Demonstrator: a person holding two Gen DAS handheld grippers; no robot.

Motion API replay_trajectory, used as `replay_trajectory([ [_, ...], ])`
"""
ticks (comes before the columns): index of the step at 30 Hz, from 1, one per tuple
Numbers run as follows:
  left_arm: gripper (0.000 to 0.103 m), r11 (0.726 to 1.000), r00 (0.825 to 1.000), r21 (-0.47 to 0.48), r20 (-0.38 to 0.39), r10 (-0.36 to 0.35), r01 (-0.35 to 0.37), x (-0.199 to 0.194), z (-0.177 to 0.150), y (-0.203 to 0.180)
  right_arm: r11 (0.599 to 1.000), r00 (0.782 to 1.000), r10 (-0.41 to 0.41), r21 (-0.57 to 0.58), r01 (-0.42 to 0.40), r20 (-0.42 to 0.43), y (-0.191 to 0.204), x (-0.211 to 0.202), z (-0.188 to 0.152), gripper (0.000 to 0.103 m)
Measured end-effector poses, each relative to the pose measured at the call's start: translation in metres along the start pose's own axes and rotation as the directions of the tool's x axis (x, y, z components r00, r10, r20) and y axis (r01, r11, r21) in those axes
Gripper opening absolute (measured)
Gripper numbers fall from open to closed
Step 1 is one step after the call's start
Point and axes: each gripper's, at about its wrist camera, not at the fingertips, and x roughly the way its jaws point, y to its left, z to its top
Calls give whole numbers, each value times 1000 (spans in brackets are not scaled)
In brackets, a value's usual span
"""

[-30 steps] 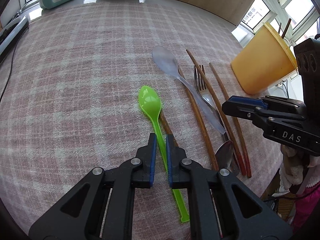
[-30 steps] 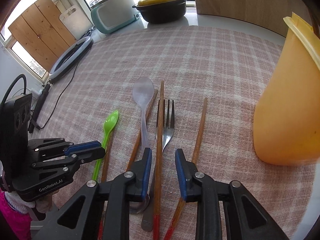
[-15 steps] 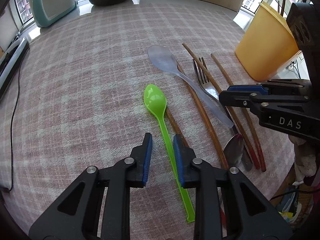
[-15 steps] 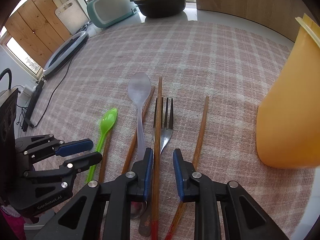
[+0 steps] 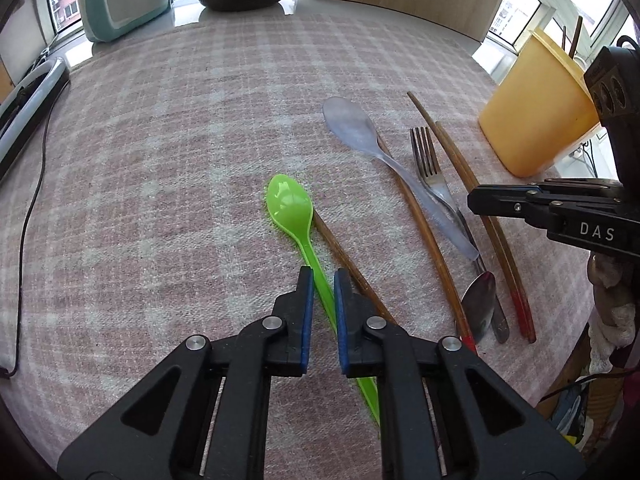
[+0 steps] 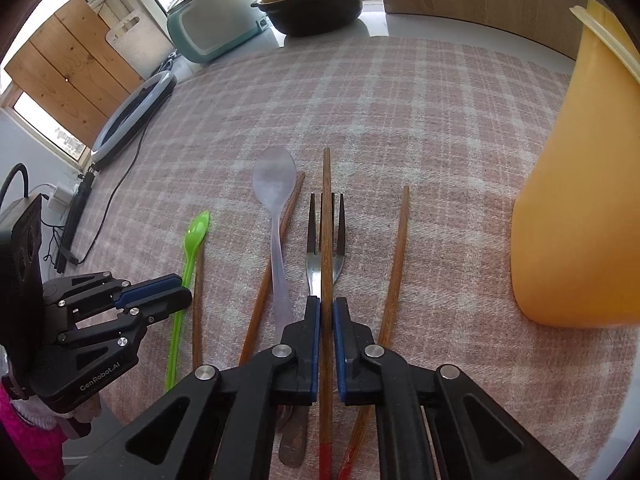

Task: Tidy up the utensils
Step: 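Lift the green spoon with the left tool while the right tool lifts its chopstick toward the container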

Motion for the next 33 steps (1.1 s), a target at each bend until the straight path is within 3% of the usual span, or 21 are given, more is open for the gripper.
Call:
replay_trajectory([
  [7,5,993,995,-86,62,-74,80,-17,-3,19,1000,999,31,-1,-31,44,3,-15,-5,4],
  [12,4,991,990,-101,122,-75,87,-37,-3,27,999,996,45,-7,-45,77,7,-25,-9,4],
  [16,4,990,992,-117,115,-60,74,-38,0,33,999,996,33,-15,-32,83,9,-25,-10,4],
  [21,4,983,981,-139,174,-92,116,-54,7,34,998,991,62,-5,-62,121,8,-37,-13,4],
  [26,4,980,956,-119,269,-120,157,-85,18,22,996,977,94,-9,-94,194,9,-63,-15,4],
  [33,4,979,904,-70,399,-150,193,-124,40,-8,992,939,125,-17,-126,321,5,-107,-18,4],
])
